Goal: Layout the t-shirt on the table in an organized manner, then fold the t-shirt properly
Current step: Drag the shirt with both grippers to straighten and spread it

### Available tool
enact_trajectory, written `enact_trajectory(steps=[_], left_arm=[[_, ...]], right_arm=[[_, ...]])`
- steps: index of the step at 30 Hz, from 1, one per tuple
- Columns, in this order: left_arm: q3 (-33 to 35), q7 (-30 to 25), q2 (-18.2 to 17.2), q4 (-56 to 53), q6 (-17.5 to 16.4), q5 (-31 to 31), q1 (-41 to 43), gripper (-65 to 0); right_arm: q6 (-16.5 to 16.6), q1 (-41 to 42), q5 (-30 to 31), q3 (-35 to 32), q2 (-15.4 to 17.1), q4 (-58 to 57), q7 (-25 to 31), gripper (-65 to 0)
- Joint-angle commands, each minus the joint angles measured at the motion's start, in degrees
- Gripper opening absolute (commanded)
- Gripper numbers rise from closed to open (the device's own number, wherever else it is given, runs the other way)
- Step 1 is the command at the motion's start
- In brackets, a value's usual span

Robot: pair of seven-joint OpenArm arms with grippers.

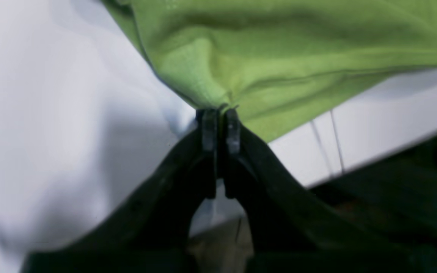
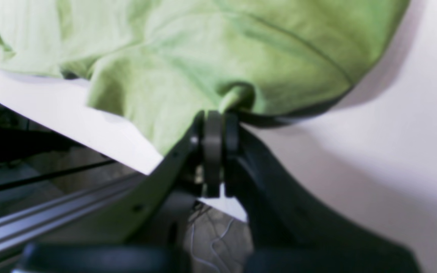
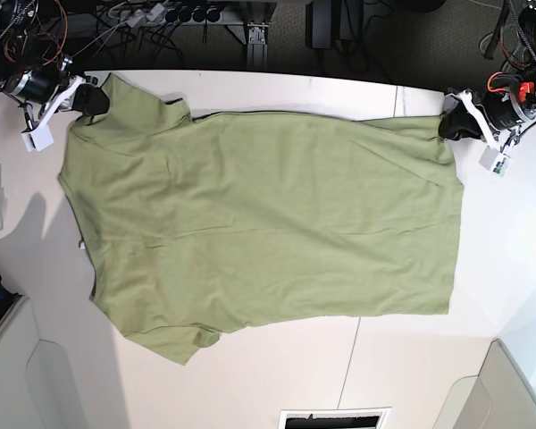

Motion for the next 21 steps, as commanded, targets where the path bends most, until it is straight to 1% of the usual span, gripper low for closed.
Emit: enact_trajectory(steps=[1,3,4,9,12,16,18,21], left_arm=[[-0.4,1.6,-1.8,1.5,-0.2,-2.1,0.1,-65.0],[-0.4,4.2,-3.2,3.0,-0.2,-6.0,0.1,-65.0],[-0.4,4.6,-3.6,3.7,-0.2,-6.7,0.1,-65.0],[-0.5,3.3,-4.9,5.2,-0.2,-6.7,-0.2,-65.0],[-0.4,1.8,-4.9,5.2,-0.2,-5.1,-1.1,-65.0],[-0.4,-2.6,-4.9,5.2,-0.2,-1.5,-2.2,-65.0],[-0.4,-4.6,-4.9,5.0,-0.2,0.6,-2.2,-65.0],[-0.4,-5.5,-4.8,4.6,-0.2,1.7,-2.2,-65.0]], right_arm=[[0.5,0.2,2.0,1.2,0.9,1.6,0.1,-65.0],[0.9,0.3,2.8,2.5,0.9,2.7,-0.2,-65.0],[1.1,0.3,3.3,3.3,0.9,3.4,-0.3,-65.0],[1.1,0.5,3.9,5.2,1.1,7.5,0.4,-65.0],[1.1,2.2,3.5,5.2,1.2,8.2,1.7,-65.0],[1.1,6.8,0.5,5.1,1.2,7.4,4.6,-65.0],[1.1,9.7,-0.3,5.0,1.1,6.2,4.7,-65.0],[1.1,14.6,-1.0,4.3,1.1,3.2,5.1,-65.0]])
